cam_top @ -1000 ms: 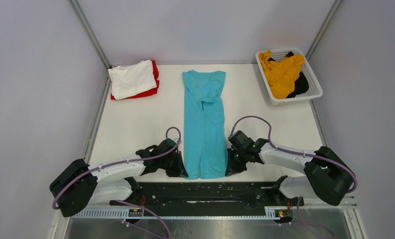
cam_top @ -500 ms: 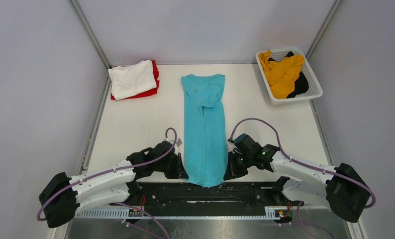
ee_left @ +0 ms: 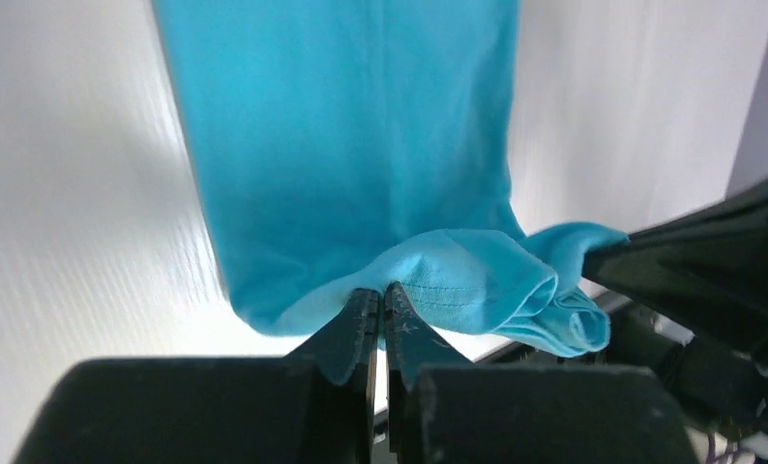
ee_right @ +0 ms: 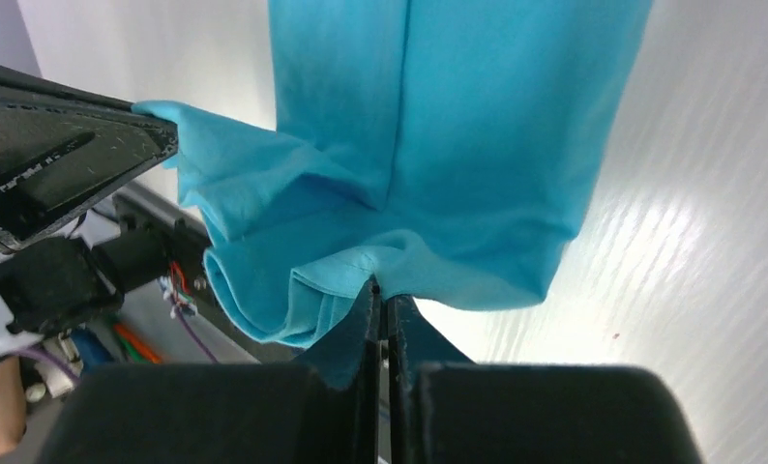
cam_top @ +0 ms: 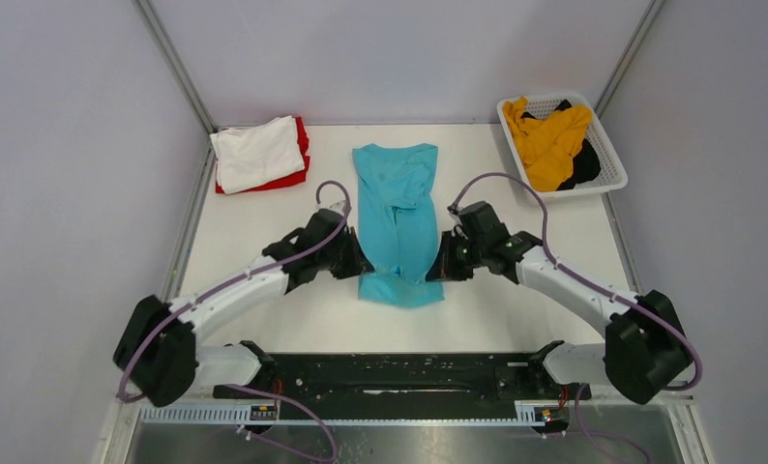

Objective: Fold and stack the t-shirts
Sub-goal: Fold the folded rectangular tshirt in 1/3 of the way

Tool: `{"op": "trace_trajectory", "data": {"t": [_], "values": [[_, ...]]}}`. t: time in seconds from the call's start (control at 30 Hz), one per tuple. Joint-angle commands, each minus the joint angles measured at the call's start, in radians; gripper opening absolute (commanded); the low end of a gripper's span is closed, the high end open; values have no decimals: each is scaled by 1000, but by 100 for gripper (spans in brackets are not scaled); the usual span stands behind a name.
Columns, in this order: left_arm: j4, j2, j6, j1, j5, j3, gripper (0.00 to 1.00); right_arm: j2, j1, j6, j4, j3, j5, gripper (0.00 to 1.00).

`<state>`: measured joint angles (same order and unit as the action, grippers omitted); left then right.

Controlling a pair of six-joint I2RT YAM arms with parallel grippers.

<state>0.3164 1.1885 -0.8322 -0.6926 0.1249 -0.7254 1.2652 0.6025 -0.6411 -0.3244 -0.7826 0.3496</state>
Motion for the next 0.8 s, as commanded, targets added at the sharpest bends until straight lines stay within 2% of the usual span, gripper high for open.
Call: {"op": "trace_trajectory", "data": {"t": [0.0,0.33,0.63,0.77], "values": [[-26,130,54,75,-12,-129,0,81,-58,45,26,-98,-91,0],[-28,312,128,184,-21,-291,0,323,-145,78,68,-300,-49,0],[4,489,169,251,34,-436,0,458,-196,92,80,-421,-47,0],[3,540,180,268,37,-475,5,520,-214,92,88,-464,-37,4]]}}
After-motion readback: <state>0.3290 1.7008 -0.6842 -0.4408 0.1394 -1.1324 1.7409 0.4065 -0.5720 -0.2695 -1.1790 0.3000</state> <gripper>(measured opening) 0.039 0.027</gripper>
